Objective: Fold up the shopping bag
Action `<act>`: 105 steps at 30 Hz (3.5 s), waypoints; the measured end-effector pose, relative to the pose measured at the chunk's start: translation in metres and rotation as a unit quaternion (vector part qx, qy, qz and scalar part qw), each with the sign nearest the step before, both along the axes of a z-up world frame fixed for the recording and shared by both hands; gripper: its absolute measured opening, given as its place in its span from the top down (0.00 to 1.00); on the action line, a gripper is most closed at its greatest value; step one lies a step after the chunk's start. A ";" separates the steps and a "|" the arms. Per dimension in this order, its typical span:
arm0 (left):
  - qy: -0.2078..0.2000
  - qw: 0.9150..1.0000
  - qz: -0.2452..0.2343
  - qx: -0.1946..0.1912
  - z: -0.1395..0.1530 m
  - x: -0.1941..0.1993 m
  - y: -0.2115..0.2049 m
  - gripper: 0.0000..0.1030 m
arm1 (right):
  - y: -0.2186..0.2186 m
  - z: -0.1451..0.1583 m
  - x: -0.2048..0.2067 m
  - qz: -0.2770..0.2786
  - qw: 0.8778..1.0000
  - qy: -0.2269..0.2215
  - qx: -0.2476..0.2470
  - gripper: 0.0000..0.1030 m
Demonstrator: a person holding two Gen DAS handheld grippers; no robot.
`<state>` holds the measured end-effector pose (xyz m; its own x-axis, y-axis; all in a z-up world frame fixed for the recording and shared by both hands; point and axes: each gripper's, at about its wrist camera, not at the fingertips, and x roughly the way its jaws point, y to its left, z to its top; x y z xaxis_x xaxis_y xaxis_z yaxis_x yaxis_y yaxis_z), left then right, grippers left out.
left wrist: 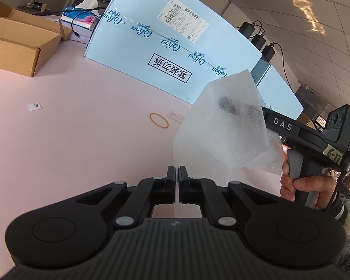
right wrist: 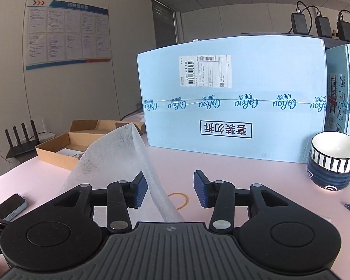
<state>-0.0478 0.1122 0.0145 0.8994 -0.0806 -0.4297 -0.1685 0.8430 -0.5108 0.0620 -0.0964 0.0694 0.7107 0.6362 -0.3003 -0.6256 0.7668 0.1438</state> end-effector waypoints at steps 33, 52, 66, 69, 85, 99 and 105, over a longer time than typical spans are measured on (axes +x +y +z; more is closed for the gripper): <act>-0.013 1.000 -0.007 0.026 -0.003 0.010 -0.022 0.45 | -0.049 -0.013 -0.077 0.043 0.996 0.017 -0.070 0.50; -0.027 0.995 -0.088 0.040 0.004 0.044 -0.030 0.99 | -0.054 0.059 -0.044 0.140 0.973 0.021 0.181 0.97; -0.046 0.967 -0.247 0.031 0.082 -0.020 -0.036 0.99 | -0.098 0.097 -0.083 0.212 0.935 -0.025 0.283 0.95; -0.029 0.968 -0.237 0.082 0.117 -0.045 -0.035 0.99 | -0.099 0.104 -0.096 0.235 0.923 -0.046 0.302 0.95; 0.113 0.923 -0.280 0.237 0.155 -0.041 -0.077 0.64 | -0.159 0.105 -0.139 0.221 0.919 -0.076 0.318 0.95; 0.187 0.942 -0.195 0.198 0.101 0.102 -0.006 0.55 | -0.127 0.039 0.003 0.025 0.961 0.044 0.272 0.80; 0.250 0.932 -0.213 0.153 0.027 0.157 0.011 0.55 | -0.126 -0.015 0.053 -0.047 0.963 0.131 0.231 0.78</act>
